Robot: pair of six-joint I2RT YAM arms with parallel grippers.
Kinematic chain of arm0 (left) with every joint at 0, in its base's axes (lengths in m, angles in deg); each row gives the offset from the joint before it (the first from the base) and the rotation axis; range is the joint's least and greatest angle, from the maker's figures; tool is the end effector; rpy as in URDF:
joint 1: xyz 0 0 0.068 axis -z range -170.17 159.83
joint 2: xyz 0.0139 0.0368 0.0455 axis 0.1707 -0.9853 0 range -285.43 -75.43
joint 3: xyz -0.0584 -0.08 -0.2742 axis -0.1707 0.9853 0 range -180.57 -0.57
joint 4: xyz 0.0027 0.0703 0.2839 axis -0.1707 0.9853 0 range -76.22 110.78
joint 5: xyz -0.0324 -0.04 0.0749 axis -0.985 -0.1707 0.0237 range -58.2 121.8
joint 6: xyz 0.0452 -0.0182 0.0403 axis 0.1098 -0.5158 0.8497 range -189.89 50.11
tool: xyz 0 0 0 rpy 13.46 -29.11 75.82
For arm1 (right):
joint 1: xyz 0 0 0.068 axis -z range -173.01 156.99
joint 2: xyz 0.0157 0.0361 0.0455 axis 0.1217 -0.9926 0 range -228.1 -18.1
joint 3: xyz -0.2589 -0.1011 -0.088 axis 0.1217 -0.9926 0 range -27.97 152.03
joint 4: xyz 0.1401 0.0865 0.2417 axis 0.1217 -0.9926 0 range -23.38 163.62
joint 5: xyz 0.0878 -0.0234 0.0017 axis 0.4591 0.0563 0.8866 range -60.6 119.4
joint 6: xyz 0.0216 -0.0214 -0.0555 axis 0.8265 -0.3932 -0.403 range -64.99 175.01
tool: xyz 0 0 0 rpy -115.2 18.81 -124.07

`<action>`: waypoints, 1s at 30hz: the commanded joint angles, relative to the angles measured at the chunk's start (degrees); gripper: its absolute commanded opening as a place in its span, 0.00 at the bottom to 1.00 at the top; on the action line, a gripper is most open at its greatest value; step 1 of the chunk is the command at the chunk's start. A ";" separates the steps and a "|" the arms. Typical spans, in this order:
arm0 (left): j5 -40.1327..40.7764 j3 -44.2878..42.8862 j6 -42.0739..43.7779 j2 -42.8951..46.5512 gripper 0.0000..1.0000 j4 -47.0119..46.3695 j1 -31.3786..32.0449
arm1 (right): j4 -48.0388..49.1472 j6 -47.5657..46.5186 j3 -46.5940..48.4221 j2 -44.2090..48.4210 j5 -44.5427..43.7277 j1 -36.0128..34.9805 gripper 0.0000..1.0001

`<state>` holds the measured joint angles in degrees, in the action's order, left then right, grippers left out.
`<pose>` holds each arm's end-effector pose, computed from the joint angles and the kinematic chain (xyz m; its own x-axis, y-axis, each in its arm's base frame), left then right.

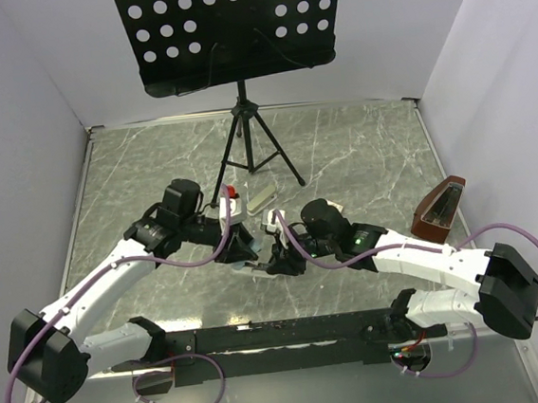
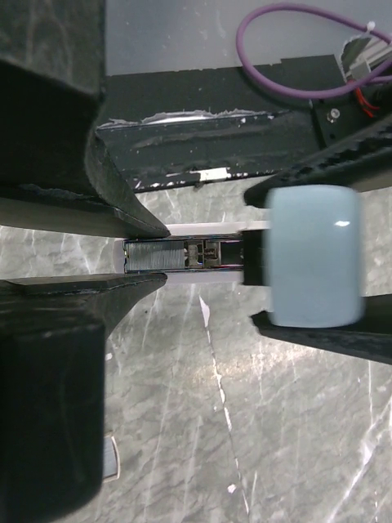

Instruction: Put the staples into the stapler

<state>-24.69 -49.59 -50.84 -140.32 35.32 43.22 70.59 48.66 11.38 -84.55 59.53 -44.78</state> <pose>0.1976 -0.1789 0.2906 -0.1998 0.3476 -0.9161 0.9754 -0.0179 -0.2195 0.1552 0.2365 0.2418 -0.2039 -0.4134 -0.8874 -0.9766 0.1493 0.1549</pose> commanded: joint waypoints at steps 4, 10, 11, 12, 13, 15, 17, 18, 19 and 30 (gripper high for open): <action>-2.05 -2.58 -3.32 -1.65 0.01 -0.45 3.09 | 10.14 1.51 2.57 1.15 -2.26 -0.09 0.06; -0.29 -2.05 -3.49 -2.18 0.01 -0.36 3.09 | 14.00 3.01 0.47 4.93 -4.64 -0.09 0.13; -0.20 -2.14 -3.49 -2.27 0.01 -0.27 3.18 | 14.54 3.10 0.20 5.37 -4.99 -0.09 0.14; -0.20 -2.23 -3.40 -2.61 0.01 -0.10 3.18 | 14.89 3.27 0.02 6.16 -5.17 -0.17 0.16; -0.72 -2.31 -3.49 -2.79 0.01 -0.09 3.18 | 15.33 3.36 -0.24 6.42 -5.08 -0.09 0.17; -1.17 -2.58 -3.67 -3.32 0.01 -0.09 3.26 | 15.51 3.36 -0.16 6.51 -4.65 -0.09 0.18; -1.34 -2.75 -3.93 -3.50 0.01 -0.36 3.26 | 15.60 3.45 0.11 6.08 -4.38 0.00 0.19; -1.52 -2.84 -4.11 -3.50 0.01 -0.79 3.26 | 15.68 3.54 0.11 5.64 -4.46 -0.17 0.19; -1.61 -2.93 -4.45 -3.50 0.01 -1.06 3.35 | 15.77 3.62 -0.06 5.55 -4.64 -0.09 0.19; 8.83 -1.96 -6.92 -0.95 0.01 -3.79 3.35 | 15.77 4.59 -1.91 9.67 -9.21 0.35 0.48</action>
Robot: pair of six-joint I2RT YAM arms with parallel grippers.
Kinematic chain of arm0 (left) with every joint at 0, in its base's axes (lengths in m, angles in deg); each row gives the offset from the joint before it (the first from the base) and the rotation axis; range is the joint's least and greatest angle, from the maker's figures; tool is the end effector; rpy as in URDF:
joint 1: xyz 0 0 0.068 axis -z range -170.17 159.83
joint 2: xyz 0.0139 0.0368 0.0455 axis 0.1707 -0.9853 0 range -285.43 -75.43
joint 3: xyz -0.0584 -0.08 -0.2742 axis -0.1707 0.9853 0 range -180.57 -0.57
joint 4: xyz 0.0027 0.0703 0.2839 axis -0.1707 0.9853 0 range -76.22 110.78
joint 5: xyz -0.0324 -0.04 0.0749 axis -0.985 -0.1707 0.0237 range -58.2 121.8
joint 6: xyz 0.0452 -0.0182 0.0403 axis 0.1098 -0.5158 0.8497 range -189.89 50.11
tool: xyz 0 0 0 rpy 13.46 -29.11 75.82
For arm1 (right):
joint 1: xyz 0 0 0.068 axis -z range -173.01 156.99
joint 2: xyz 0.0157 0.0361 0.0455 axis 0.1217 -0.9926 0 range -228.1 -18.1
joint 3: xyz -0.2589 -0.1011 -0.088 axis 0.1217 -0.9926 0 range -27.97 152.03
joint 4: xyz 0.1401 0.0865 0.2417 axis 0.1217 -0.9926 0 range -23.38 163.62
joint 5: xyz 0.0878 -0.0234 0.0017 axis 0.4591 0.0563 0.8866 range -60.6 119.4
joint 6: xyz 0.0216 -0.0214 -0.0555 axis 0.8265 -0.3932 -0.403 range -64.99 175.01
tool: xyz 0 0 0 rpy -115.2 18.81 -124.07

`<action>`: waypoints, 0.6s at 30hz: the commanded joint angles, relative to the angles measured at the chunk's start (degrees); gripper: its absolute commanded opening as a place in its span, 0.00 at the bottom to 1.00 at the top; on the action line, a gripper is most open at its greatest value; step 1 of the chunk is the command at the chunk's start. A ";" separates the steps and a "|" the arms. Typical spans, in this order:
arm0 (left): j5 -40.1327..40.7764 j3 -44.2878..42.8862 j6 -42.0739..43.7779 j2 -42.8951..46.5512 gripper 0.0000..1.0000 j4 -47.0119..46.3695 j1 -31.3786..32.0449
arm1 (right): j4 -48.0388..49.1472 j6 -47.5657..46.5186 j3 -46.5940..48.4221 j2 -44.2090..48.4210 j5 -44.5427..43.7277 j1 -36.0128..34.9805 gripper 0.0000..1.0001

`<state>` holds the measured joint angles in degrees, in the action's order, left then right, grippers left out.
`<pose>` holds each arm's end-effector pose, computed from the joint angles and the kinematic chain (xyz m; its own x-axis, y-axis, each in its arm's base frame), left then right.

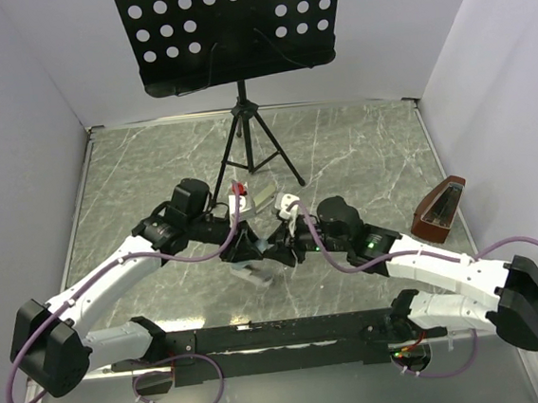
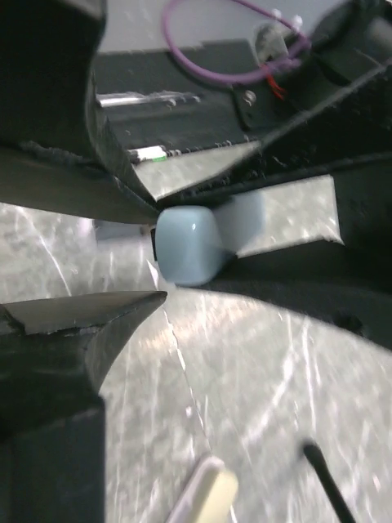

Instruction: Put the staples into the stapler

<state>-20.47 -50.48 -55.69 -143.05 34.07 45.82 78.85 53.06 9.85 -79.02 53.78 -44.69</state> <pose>0.2013 -0.1938 0.2843 -0.2710 0.3824 -0.8834 0.9597 0.0362 -0.2787 0.1541 0.2274 0.2709 -0.1576 -0.2494 -0.9555 -0.9641 0.2481 0.0943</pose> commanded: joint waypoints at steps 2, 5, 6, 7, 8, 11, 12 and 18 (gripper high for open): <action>7.34 -0.81 -2.16 2.40 0.01 -2.80 0.75 | 7.16 0.29 -0.82 5.72 -5.03 0.61 0.53; 12.54 0.07 -3.29 2.49 0.01 -4.38 0.75 | 7.42 0.46 -2.40 7.48 -8.10 1.40 0.59; 14.11 0.51 -3.56 2.40 0.01 -5.17 0.75 | 7.94 0.55 -3.45 7.75 -8.90 2.02 0.60; 14.82 1.04 -4.61 2.05 0.01 -5.96 0.75 | 8.21 0.72 -3.98 7.75 -9.17 2.46 0.60; 15.18 2.09 -5.05 1.70 0.01 -7.88 0.66 | 8.47 1.16 -4.51 7.93 -9.44 2.81 0.61; 16.93 4.37 -8.48 0.82 0.01 -12.19 0.75 | 9.44 1.87 -6.44 8.45 -11.10 3.87 0.61; 17.63 4.82 -9.53 0.56 0.01 -15.69 0.75 | 10.05 1.87 -7.49 8.63 -12.42 4.30 0.61; 25.18 11.32 -16.28 -0.68 0.01 -31.17 1.37 | 15.24 4.33 -11.88 9.07 -18.83 5.89 0.61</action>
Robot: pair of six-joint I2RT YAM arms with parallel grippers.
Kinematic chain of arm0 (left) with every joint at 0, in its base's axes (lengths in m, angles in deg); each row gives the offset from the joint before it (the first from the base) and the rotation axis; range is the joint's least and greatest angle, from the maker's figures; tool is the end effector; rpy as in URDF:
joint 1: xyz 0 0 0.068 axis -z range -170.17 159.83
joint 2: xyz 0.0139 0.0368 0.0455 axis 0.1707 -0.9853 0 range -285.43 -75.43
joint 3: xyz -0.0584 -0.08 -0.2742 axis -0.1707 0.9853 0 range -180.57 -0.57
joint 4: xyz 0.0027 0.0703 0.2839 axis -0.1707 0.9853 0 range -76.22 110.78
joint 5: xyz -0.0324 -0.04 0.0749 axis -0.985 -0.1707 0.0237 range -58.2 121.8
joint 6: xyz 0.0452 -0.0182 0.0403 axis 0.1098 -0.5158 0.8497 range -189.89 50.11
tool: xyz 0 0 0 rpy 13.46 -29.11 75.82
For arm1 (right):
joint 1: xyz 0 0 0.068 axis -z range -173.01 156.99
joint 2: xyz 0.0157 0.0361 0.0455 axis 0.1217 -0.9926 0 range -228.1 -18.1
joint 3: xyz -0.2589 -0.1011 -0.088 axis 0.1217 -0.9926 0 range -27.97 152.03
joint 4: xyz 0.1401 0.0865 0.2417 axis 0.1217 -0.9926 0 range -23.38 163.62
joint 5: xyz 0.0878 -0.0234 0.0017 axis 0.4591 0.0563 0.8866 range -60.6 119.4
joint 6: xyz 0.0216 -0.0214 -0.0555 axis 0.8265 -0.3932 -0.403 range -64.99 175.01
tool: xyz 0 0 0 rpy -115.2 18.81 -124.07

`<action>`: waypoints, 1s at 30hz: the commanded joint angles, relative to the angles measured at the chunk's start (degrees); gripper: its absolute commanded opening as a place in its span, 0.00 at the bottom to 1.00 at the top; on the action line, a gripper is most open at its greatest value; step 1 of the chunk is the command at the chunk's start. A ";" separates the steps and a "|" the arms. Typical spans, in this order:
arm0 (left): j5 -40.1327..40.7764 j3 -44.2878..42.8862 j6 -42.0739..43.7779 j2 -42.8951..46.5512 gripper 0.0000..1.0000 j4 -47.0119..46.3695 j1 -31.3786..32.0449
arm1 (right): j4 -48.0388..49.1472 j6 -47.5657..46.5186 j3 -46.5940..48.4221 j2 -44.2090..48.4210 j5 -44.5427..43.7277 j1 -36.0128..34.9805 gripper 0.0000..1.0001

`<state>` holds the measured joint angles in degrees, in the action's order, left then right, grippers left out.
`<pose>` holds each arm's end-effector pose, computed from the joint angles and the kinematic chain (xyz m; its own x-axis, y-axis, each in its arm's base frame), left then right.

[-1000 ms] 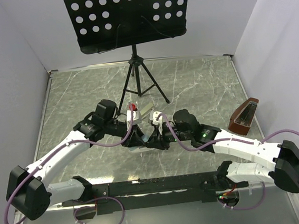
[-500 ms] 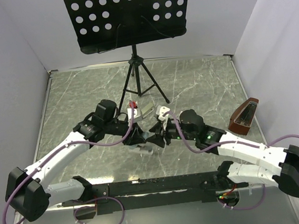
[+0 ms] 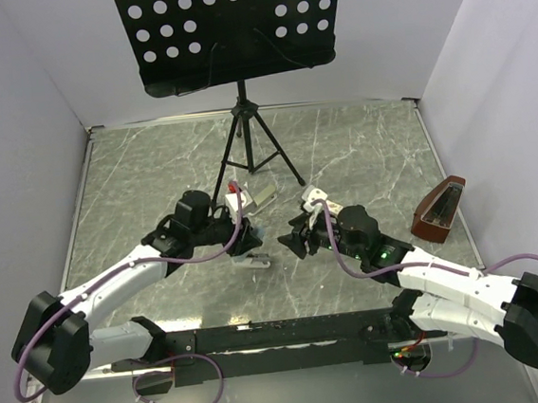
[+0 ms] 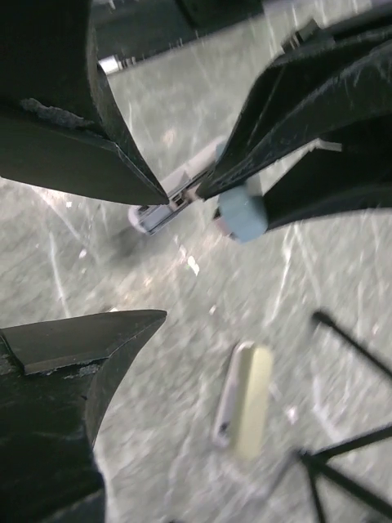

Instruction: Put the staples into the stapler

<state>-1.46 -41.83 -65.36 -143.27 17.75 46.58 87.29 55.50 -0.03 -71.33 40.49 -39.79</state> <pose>0.2140 -0.1932 0.2470 -0.3366 0.3338 -0.8805 0.9082 0.3622 -0.2099 0.1619 0.1860 0.2514 -0.1452 -0.1422 -0.9791 -0.8430 0.5358 0.0472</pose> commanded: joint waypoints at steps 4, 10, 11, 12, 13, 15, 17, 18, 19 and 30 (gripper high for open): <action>10.75 9.59 -9.54 -1.24 0.01 -30.10 1.57 | 9.09 3.37 -3.68 0.77 -7.39 2.40 0.61; 17.26 14.62 -10.69 -4.49 0.01 -39.56 4.20 | 10.06 3.81 -3.86 -1.60 -7.05 3.28 0.61; 17.43 14.62 -10.60 -4.76 0.01 -39.13 4.47 | 10.15 3.73 -3.86 -1.79 -7.05 3.28 0.61; 17.78 14.54 -10.43 -4.94 0.01 -38.43 4.99 | 10.23 3.73 -3.86 -2.05 -6.96 3.37 0.61; 17.87 14.54 -9.90 -5.11 0.01 -37.55 5.34 | 10.32 3.81 -3.78 -2.14 -6.96 3.45 0.61; 18.23 14.62 -9.46 -5.12 0.01 -35.00 6.31 | 10.50 3.90 -4.04 -2.23 -6.96 3.63 0.60; 18.49 14.28 -8.58 -5.38 0.01 -32.72 6.93 | 10.59 3.99 -4.04 -2.58 -7.14 3.72 0.60; 19.10 13.66 -7.97 -5.47 0.01 -29.75 7.63 | 10.50 3.99 -4.12 -2.49 -7.31 3.81 0.60; 19.37 13.22 -7.62 -6.08 0.01 -28.33 7.98 | 10.67 4.08 -4.13 -2.40 -7.49 3.89 0.60; 21.65 3.13 -7.52 -14.51 0.11 -11.63 13.95 | 10.94 4.87 -5.00 -1.44 -9.16 4.60 0.60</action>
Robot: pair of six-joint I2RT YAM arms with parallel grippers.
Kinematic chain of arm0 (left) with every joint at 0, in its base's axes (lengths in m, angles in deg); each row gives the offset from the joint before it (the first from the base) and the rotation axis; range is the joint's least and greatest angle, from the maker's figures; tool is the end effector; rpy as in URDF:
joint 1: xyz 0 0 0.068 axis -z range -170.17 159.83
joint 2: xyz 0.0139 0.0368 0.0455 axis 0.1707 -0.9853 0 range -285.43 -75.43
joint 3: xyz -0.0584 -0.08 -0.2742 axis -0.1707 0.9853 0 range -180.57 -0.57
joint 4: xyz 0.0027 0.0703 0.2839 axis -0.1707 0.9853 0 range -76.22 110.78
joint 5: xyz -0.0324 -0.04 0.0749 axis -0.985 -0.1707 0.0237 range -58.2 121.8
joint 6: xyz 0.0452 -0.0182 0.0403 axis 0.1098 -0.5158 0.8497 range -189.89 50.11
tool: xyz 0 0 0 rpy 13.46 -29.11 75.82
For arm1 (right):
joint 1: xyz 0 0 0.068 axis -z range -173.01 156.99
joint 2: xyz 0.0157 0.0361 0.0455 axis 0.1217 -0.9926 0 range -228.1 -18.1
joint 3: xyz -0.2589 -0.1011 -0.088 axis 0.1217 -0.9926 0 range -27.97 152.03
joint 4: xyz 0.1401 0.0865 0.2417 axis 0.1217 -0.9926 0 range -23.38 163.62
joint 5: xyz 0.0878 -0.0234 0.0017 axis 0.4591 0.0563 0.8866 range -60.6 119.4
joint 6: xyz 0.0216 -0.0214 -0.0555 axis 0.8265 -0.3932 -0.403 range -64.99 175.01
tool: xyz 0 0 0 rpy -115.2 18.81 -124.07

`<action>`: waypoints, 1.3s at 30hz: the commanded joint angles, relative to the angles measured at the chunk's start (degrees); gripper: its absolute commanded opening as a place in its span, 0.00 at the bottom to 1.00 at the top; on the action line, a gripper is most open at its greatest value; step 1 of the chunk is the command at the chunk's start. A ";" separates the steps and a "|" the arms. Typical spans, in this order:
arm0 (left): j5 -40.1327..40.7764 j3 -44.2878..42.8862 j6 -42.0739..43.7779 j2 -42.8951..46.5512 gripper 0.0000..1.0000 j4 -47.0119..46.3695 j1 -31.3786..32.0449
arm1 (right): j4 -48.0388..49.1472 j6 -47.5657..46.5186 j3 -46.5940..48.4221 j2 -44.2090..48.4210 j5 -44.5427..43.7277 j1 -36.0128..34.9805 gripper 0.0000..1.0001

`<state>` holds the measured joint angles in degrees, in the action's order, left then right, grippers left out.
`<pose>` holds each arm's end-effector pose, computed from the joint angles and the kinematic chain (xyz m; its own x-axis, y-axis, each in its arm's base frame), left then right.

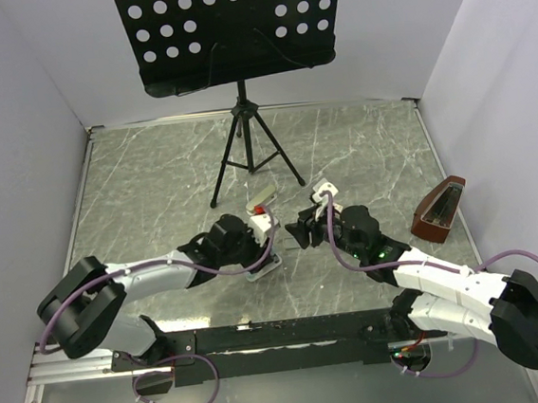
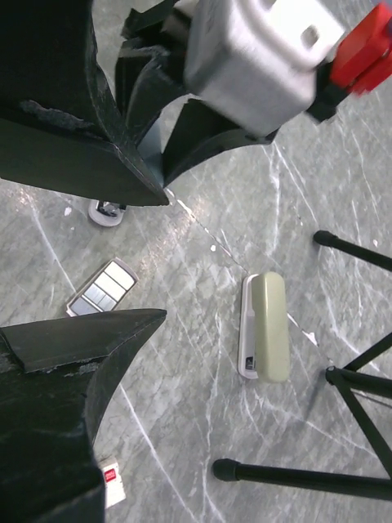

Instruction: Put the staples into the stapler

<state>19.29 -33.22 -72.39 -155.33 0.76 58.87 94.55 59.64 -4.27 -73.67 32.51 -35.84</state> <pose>0.1908 -0.2360 0.1608 -0.4057 0.4024 -0.8207 0.8377 0.5228 -0.1578 0.1799 0.1703 0.2281 -0.1967 -0.0724 -0.9778 -0.7044 0.7041 0.0896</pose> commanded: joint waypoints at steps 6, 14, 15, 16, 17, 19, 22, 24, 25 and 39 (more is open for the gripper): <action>3.54 -10.59 -1.10 -6.06 0.39 11.96 3.61 | 3.42 0.91 -0.76 0.82 -1.44 0.82 0.60; 4.86 -11.21 -3.21 -0.70 0.80 12.31 3.70 | 3.94 1.18 -1.47 1.25 -2.23 1.17 0.60; 5.21 -11.30 -4.17 -0.18 0.83 12.40 3.79 | 3.95 1.27 -1.47 1.52 -2.58 1.17 0.60; 6.52 -11.39 -4.96 0.96 0.85 12.49 3.79 | 4.21 1.27 -1.73 1.78 -2.94 1.26 0.60; 7.23 -11.48 -5.93 1.49 0.84 12.75 3.70 | 4.38 1.44 -1.99 1.96 -3.03 1.26 0.60; 8.81 -12.00 -7.69 2.99 0.79 14.32 3.70 | 4.82 1.79 -2.69 3.10 -5.04 1.34 0.60; 9.44 -12.88 -9.71 3.87 0.66 16.26 3.70 | 5.44 2.23 -3.75 4.59 -6.63 1.61 0.60; 8.91 -14.02 -10.59 3.35 0.58 17.49 3.79 | 5.53 2.49 -4.02 5.38 -7.42 1.87 0.60; 8.47 -14.46 -10.94 3.00 0.47 18.89 3.79 | 5.61 2.67 -4.36 5.47 -8.20 1.87 0.60; 4.43 -20.97 -12.00 -10.01 0.06 25.58 4.93 | 5.44 3.64 -4.90 6.18 -10.94 2.57 0.60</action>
<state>26.13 -51.71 -83.08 -162.61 23.10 63.00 97.13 62.85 -8.84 -68.44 22.74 -33.63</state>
